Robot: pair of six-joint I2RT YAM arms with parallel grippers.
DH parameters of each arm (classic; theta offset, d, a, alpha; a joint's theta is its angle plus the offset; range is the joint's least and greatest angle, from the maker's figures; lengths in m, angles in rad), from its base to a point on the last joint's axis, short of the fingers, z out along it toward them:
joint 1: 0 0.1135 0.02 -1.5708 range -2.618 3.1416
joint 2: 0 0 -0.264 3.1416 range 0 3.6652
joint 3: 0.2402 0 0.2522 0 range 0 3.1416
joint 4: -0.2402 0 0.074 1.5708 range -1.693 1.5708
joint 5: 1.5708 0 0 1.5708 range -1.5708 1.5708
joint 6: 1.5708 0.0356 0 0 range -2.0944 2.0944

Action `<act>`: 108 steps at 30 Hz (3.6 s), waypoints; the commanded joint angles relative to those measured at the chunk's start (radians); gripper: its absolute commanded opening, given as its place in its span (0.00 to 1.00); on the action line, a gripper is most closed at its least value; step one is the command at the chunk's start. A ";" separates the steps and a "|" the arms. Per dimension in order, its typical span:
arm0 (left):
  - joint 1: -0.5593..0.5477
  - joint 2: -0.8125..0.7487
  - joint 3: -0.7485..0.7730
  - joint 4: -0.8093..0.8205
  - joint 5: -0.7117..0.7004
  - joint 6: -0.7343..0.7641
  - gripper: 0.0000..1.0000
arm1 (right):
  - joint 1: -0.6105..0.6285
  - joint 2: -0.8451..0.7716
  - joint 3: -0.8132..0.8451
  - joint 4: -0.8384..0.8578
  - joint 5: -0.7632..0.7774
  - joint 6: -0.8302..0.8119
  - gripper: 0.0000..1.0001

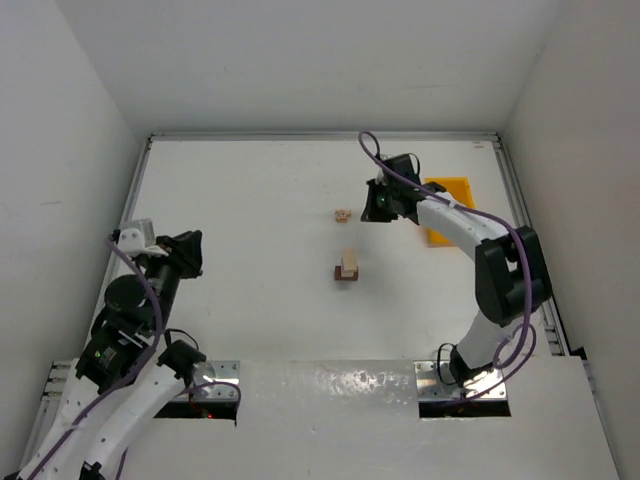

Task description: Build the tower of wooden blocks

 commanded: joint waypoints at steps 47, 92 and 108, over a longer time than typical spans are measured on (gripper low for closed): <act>0.019 0.758 0.063 0.377 0.179 -0.245 0.11 | 0.005 0.498 0.227 0.255 -0.144 -0.072 0.57; -0.172 1.735 0.581 0.440 0.138 -0.124 0.43 | -0.105 0.188 0.055 0.372 -0.215 0.017 0.50; -0.182 1.829 0.652 0.394 0.099 -0.096 0.33 | -0.119 0.159 0.032 0.390 -0.224 0.025 0.50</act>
